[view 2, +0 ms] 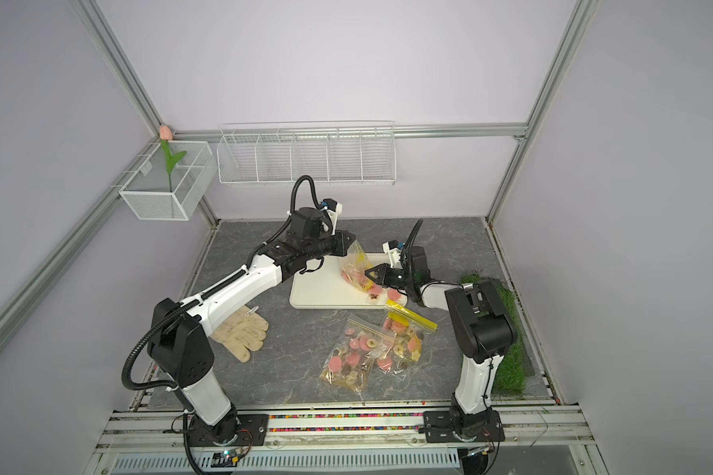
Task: Pour cookies out of the ziploc bag
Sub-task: 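Pour the cookies out of the ziploc bag onto the tray.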
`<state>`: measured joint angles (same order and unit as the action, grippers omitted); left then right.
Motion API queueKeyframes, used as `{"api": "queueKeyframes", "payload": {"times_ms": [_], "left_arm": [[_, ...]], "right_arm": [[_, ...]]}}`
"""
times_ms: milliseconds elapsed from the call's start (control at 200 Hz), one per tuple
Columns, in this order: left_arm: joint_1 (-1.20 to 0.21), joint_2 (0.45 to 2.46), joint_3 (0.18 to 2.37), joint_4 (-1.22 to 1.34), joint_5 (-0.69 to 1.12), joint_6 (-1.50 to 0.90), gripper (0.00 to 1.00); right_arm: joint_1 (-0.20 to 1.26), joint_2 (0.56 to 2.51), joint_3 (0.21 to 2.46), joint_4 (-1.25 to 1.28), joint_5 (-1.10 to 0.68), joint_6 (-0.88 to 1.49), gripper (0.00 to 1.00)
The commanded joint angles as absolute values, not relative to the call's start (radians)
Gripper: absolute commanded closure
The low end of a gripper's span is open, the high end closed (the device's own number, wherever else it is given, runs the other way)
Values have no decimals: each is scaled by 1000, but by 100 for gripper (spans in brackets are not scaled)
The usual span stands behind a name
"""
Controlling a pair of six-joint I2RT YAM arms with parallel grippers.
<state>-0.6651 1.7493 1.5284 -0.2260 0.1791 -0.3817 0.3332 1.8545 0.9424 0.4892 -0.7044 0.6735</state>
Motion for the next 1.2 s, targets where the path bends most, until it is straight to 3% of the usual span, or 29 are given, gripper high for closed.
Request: {"api": "queueKeyframes", "payload": {"times_ms": [0, 560, 1195], "left_arm": [[-677, 1687, 1505, -192, 145, -380, 100], [-699, 1647, 1399, -146, 89, -429, 100], [-703, 1824, 1547, -61, 75, -417, 100]], "right_arm": [[360, 1823, 926, 388, -715, 605, 93], [332, 1878, 919, 471, -687, 672, 93], [236, 2006, 1135, 383, -646, 647, 93]]}}
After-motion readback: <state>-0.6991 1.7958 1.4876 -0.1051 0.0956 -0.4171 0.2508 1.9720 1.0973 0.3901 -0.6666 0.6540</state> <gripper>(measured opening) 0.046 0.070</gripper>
